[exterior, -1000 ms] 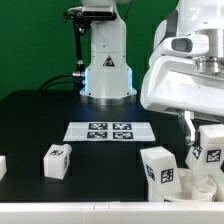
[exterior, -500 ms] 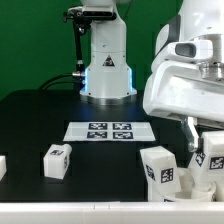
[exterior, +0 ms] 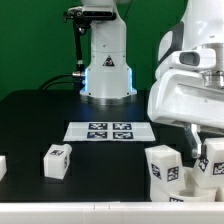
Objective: Assemble stool
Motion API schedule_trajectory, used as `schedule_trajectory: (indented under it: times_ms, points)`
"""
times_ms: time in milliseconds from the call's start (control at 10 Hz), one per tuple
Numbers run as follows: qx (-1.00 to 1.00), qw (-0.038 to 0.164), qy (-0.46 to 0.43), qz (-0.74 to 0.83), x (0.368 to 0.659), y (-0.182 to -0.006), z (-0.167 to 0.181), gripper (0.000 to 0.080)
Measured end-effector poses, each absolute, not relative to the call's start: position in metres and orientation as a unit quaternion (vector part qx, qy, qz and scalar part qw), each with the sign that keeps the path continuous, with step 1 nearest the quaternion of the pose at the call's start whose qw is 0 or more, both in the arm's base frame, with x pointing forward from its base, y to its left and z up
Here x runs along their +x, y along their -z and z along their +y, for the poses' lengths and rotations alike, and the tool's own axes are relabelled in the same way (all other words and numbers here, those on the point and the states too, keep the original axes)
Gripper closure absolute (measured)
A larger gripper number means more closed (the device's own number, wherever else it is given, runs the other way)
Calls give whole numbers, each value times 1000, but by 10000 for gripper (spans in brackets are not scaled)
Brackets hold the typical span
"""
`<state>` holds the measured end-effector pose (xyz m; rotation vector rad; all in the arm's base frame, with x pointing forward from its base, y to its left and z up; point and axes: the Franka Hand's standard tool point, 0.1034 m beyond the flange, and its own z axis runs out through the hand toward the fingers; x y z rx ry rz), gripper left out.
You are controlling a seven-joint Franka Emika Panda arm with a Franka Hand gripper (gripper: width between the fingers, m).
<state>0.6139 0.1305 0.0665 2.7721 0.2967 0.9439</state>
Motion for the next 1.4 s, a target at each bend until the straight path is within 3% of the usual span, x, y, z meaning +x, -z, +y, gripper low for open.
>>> schedule_trajectory:
  times_ms: [500,600,700,1000,1200,1300,1400]
  points:
    - [938,102,-316,96,610,-62,131,473]
    - [941,101,-310,94,611,-63,131,302]
    - [948,89,-294,82,616,-76,135,183]
    - [963,44,-263,43,625,-119,137,151]
    - [988,12,-155,-7,625,-128,129,151]
    - [992,9,-124,-12,630,-133,125,151]
    - [994,18,-108,-19,628,-125,124,151]
